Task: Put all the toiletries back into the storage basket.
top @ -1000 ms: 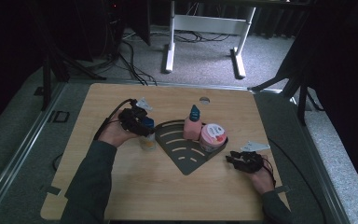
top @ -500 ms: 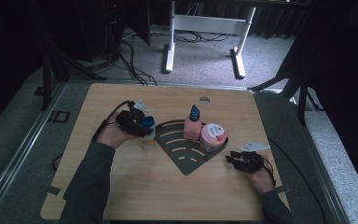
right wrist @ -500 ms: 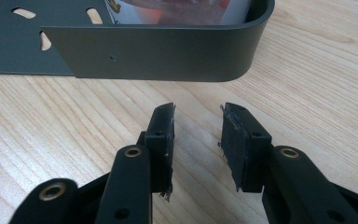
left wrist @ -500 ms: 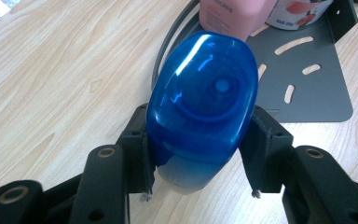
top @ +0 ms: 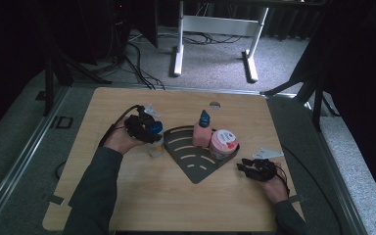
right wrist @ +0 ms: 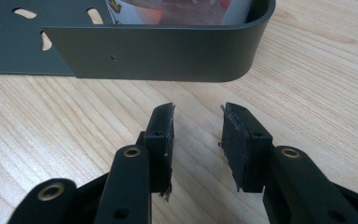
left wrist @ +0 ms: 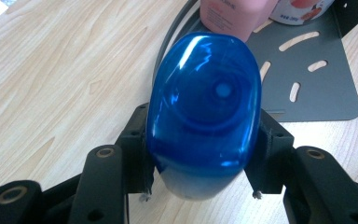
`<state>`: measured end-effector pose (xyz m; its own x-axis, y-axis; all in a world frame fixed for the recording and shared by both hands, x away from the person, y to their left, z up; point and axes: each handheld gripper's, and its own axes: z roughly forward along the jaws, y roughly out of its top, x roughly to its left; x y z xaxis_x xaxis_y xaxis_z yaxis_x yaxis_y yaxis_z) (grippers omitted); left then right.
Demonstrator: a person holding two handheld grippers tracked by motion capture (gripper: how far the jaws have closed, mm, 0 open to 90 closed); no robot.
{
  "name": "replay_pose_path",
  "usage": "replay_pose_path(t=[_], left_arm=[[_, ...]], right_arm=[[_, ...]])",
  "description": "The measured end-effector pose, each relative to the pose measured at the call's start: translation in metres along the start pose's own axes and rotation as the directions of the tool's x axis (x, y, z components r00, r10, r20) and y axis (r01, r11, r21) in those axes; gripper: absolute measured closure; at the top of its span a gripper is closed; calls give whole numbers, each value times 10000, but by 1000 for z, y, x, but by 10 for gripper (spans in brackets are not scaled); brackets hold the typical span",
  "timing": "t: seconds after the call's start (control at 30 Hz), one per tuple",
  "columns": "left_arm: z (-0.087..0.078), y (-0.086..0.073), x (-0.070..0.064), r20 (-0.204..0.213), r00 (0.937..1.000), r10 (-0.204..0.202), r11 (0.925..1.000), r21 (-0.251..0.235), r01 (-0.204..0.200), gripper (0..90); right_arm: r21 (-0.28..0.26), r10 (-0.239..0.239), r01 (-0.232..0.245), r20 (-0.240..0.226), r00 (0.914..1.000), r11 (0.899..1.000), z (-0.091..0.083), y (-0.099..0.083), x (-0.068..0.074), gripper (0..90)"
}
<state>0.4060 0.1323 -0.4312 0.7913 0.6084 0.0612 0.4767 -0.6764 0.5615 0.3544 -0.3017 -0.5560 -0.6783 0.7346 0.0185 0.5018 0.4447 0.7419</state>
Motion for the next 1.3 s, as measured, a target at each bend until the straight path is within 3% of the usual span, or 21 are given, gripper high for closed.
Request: replay_pose_path(t=[0.57, 0.83, 1.23, 1.3], left_arm=[[9, 7, 3, 182, 9996, 212, 9968, 763, -225, 479], [13, 15, 4, 224, 9992, 338, 9908, 1306, -364, 479], [22, 16, 5, 403, 9990, 218, 9826, 1835, -288, 487], [26, 16, 5, 396, 9990, 224, 9781, 2058, -301, 486]], right_arm=[[1, 10, -10, -5, 10000, 10000, 0, 0, 0, 638], [-1, 22, -22, -13, 10000, 10000, 0, 0, 0, 638], [-2, 26, -26, -24, 10000, 10000, 0, 0, 0, 637], [-1, 24, -24, -13, 10000, 10000, 0, 0, 0, 637]])
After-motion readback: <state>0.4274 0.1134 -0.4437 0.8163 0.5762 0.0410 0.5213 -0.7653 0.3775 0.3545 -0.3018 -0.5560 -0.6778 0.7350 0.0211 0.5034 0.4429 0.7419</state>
